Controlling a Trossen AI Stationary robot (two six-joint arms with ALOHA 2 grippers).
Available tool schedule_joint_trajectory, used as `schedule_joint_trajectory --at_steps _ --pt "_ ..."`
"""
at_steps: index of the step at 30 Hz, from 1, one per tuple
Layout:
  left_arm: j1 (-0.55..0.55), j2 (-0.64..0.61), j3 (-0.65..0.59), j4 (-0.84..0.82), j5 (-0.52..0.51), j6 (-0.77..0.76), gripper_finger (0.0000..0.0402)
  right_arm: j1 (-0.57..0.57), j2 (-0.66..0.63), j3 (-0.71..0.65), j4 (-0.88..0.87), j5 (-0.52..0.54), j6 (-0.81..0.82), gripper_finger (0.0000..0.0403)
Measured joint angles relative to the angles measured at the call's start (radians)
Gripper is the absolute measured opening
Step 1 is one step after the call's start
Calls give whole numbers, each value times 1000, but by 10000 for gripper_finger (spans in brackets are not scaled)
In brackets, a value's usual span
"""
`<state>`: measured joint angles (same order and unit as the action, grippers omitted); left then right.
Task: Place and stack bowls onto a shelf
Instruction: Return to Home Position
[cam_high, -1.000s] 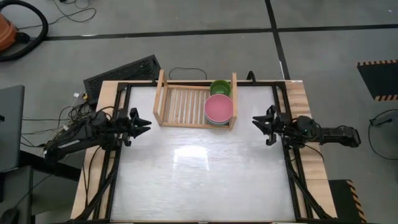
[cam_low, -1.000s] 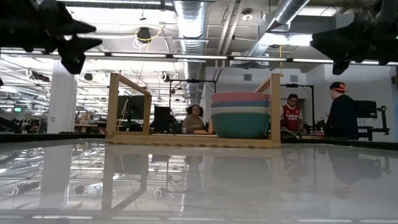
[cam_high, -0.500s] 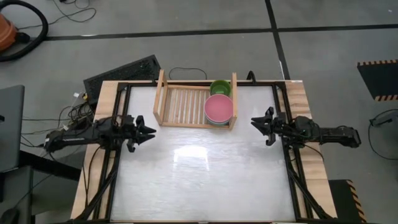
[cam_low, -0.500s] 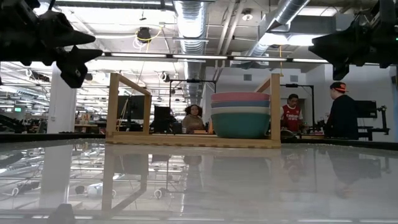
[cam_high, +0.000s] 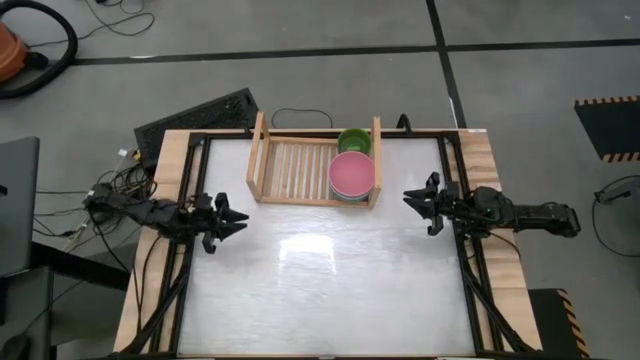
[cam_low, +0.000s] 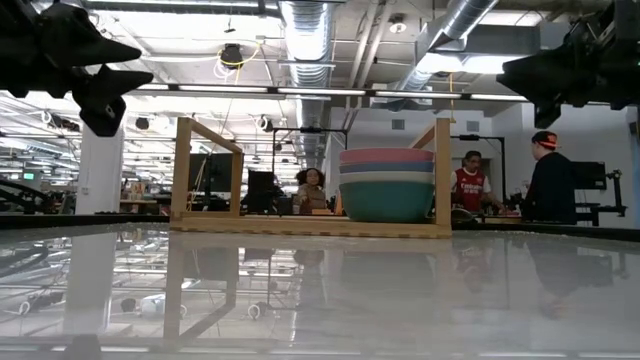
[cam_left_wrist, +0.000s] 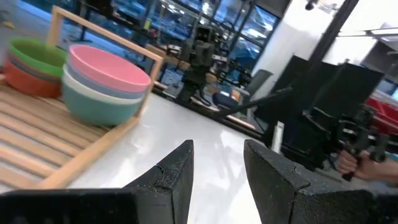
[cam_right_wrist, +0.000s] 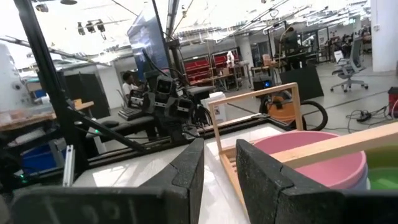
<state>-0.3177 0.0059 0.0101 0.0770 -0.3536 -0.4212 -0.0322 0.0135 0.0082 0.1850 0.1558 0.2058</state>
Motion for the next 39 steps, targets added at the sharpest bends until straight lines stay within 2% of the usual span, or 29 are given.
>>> schedule_joint_trajectory --at_steps 7,21,25,28,31,35,39 --pt "-103 0 -1 10 -226 11 126 -37 0 0 0 3 -53 119" --pt "-147 0 -2 11 -320 9 126 -151 0 0 -33 4 -57 119" --pt "-146 0 -2 8 -429 -134 126 -153 0 0 -57 3 -57 119" --pt "-147 8 -3 9 -397 -52 126 -149 0 0 -86 3 -56 119" --pt "-147 9 -3 22 -306 43 126 -152 0 0 -79 2 -40 119" --pt "-147 0 2 120 -126 170 126 -161 -2 0 6 -1 -31 119" --pt "-147 -2 21 127 64 253 126 -175 -2 0 86 -21 -53 119"
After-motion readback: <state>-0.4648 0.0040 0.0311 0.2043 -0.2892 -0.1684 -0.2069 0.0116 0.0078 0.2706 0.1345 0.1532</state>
